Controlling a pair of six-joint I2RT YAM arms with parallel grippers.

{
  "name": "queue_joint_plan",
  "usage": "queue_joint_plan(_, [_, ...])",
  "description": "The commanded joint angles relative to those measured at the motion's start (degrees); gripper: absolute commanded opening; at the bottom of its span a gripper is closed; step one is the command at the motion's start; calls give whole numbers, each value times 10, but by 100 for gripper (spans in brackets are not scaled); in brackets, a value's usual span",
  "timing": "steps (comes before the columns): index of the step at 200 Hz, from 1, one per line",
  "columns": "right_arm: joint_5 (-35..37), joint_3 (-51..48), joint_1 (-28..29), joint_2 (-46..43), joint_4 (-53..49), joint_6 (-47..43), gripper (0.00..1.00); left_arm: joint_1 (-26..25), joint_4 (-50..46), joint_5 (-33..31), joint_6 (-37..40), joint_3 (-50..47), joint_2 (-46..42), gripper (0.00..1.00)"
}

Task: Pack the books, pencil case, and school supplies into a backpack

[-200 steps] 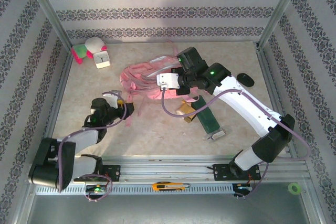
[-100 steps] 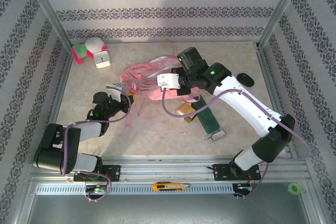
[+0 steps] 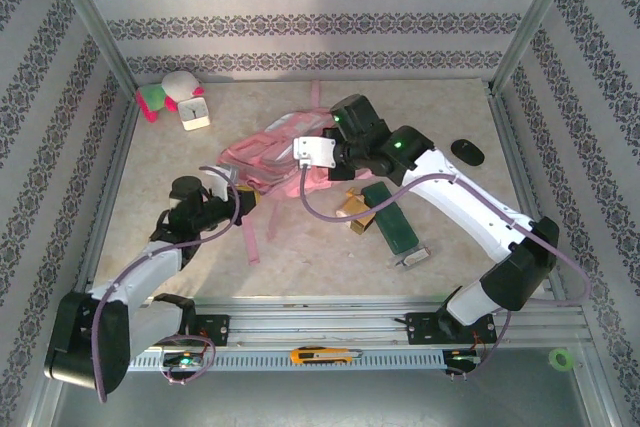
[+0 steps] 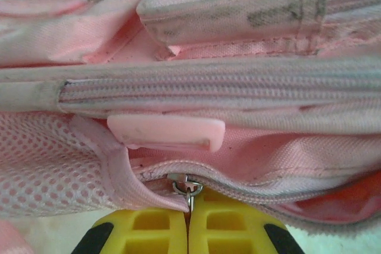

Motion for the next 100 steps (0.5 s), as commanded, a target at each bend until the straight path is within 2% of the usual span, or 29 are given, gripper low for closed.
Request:
queue_joint_plan(1, [-8,-31,26,21,103,43,0,-20,-96,39,21,64,-53,0])
queue_joint_plan(19, [1,-48,23,13,107,59,0,-21,-193,-53,36,87,-72,0])
queue_joint_plan(46, [46,-72,2,-2,126,108,0,-20,-296,-108,25,107,-82,0])
queue_joint_plan(87, [39,-92,-31,-22,146,133,0,-20,-372,-90,-17,96,-78,1])
queue_joint_plan(100, [26,-92,-25,-23,152,143,0,-21,-359,-51,-22,88,-80,1])
